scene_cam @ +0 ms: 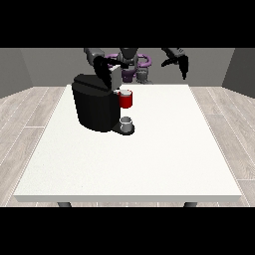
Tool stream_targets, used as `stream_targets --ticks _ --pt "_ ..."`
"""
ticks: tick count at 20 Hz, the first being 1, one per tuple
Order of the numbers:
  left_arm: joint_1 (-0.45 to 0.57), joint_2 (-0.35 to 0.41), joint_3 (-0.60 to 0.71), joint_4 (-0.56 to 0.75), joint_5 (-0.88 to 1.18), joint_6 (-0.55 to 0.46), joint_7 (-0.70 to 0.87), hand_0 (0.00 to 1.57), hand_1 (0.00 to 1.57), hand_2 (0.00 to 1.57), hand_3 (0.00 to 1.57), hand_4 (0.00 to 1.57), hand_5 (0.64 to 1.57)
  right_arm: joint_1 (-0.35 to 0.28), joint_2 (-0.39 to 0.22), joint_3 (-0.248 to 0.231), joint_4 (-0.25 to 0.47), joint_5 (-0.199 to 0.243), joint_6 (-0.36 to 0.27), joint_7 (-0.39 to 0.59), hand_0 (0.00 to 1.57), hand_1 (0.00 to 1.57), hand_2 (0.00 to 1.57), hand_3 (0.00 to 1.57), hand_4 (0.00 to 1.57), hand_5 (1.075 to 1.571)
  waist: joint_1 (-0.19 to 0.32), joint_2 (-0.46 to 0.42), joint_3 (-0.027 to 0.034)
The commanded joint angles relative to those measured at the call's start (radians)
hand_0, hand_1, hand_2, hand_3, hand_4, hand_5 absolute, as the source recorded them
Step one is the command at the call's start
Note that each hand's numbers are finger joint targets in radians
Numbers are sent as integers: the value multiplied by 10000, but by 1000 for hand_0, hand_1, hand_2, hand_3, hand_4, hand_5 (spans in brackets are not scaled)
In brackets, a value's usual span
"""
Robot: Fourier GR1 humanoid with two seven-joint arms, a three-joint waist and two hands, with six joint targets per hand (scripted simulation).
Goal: Insert the coffee pod into the coffee machine and close the lid
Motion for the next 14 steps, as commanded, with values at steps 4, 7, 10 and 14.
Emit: stream_targets --ticks 4,7,10,14 --pt "176 -145 -362 126 -225 -14 -357 0 0 0 0 411 1571 -648 552 657 -376 370 -37 -157 0 0 0 0 0 1571 411 20 -77" --pt "-481 -222 -410 127 -379 257 -186 0 0 0 0 330 1571 -1387 163 798 -496 776 -126 -166 0 0 0 0 0 1571 775 623 -80" --pt "-463 -108 -403 206 -202 -54 -157 0 0 0 0 383 1571 -1517 169 887 -639 980 -353 287 0 0 0 0 82 1571 1097 521 -82" --pt "-762 -177 -685 31 -332 -113 -128 0 0 0 0 331 1571 -1965 -201 746 -702 1138 -398 642 0 0 0 0 259 1571 1573 706 -77"
